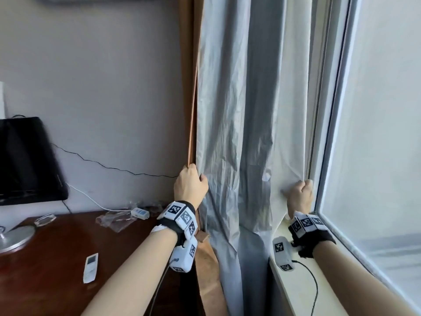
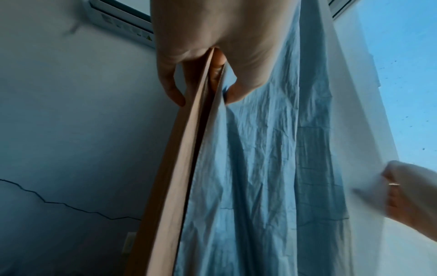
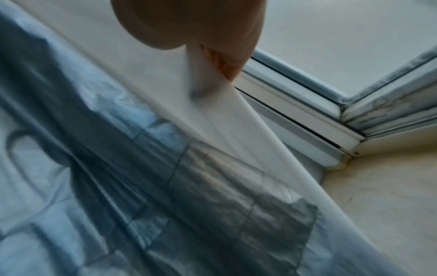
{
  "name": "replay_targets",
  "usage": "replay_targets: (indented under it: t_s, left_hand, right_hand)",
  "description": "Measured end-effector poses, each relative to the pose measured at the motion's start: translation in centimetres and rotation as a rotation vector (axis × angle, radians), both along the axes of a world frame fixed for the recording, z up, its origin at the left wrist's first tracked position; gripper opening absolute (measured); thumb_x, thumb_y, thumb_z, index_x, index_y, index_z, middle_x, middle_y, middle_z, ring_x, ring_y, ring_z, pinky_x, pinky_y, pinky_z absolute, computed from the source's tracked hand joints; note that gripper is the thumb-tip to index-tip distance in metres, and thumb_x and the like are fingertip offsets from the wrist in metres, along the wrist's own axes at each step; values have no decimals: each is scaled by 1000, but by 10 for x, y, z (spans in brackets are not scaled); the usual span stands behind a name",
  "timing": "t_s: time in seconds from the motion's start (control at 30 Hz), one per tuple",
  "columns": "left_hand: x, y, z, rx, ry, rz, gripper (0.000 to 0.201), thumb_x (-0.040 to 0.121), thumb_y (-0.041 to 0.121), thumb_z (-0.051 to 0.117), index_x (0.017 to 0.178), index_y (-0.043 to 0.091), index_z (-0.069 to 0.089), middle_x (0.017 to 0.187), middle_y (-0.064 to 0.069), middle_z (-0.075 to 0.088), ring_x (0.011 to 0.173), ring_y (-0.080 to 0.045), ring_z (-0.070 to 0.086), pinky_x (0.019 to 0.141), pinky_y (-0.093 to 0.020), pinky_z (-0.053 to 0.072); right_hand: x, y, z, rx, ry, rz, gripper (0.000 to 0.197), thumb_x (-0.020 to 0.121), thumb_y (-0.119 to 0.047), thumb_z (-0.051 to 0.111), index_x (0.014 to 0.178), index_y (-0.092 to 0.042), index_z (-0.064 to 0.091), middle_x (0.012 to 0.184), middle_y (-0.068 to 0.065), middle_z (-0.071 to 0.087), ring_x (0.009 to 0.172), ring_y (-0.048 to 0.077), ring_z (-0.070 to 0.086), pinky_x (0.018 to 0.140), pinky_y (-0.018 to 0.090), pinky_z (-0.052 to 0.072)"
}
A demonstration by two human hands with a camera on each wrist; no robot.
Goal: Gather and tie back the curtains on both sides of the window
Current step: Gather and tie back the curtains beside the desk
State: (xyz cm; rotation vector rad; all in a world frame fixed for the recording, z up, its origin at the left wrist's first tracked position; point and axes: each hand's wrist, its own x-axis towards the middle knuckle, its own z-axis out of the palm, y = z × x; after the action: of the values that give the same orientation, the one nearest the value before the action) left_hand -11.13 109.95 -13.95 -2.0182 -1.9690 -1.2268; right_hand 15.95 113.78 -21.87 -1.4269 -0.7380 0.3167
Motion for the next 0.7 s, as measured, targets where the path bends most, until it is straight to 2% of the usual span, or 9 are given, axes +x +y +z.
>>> replay_targets:
  t_s: [0.17, 0.23, 0.3, 0.37, 0.43, 0.5, 0.57, 0.63, 0.7]
  left_hand:
    - [-3, 1, -3, -4, -88, 3, 22, 87, 16, 53, 99, -2, 55, 101, -23, 58, 93, -42, 58, 76, -43, 47]
    - [-4, 1, -4, 8, -121, 18, 24, 88, 15, 52, 103, -4, 55, 104, -23, 56, 94, -42, 58, 77, -44, 48]
    - [-6, -1, -5, 13, -169, 43, 27, 89, 15, 52, 108, -3, 55, 107, -24, 55, 95, -43, 58, 78, -44, 48]
    - [-8, -1, -7, 13, -215, 20, 25, 88, 16, 54, 105, -2, 56, 105, -24, 55, 93, -42, 58, 78, -43, 49]
    - [-7, -1, -10, 27, -257, -69, 19, 85, 17, 56, 91, 0, 58, 95, -21, 59, 87, -38, 59, 74, -40, 51]
    - [-4, -4, -13, 29, -276, -169, 20, 83, 23, 62, 82, 3, 61, 84, -14, 65, 79, -31, 62, 72, -38, 53]
    - [0, -10, -14, 11, -282, -253, 26, 80, 32, 72, 79, 7, 64, 76, -6, 68, 71, -22, 62, 67, -32, 53]
    - [2, -17, -14, -33, -295, -319, 35, 76, 38, 77, 77, 5, 65, 69, -5, 66, 61, -19, 58, 58, -31, 49]
    - [2, -22, -14, -61, -299, -357, 43, 74, 42, 78, 80, 1, 65, 68, -12, 66, 58, -24, 58, 57, -36, 51]
  right_hand:
    - [0, -62, -2, 230, -53, 58, 35, 87, -36, 29, 92, -7, 49, 80, 7, 50, 80, 23, 46, 70, 33, 31]
    - [-3, -93, 3, 318, -100, 120, 39, 88, -46, 37, 86, -9, 50, 71, -1, 47, 68, 7, 46, 63, 24, 36]
    - [-10, -121, 5, 358, -137, 194, 31, 88, -42, 56, 83, -11, 55, 68, -8, 54, 59, -4, 52, 55, 10, 38]
    - [-21, -140, 2, 334, -245, 233, 16, 87, -29, 67, 88, -14, 62, 68, -11, 60, 59, -8, 57, 54, 7, 39]
    - [-34, -147, -7, 293, -399, 234, 15, 89, -15, 65, 102, -9, 59, 70, -13, 59, 61, -7, 58, 53, 4, 38]
    - [-52, -147, -17, 216, -487, 264, 32, 90, -11, 63, 117, -2, 48, 73, -12, 55, 59, 0, 57, 54, 6, 37]
    - [-72, -145, -24, 133, -561, 349, 50, 91, -14, 62, 132, 1, 37, 92, -5, 55, 73, 8, 55, 70, 19, 42]
    - [-91, -136, -32, 114, -616, 438, 50, 93, -15, 57, 135, -5, 32, 105, -1, 52, 93, 19, 57, 80, 28, 41]
    - [-106, -127, -33, 123, -683, 484, 41, 92, -14, 53, 128, -14, 31, 99, -3, 49, 87, 24, 57, 73, 34, 44]
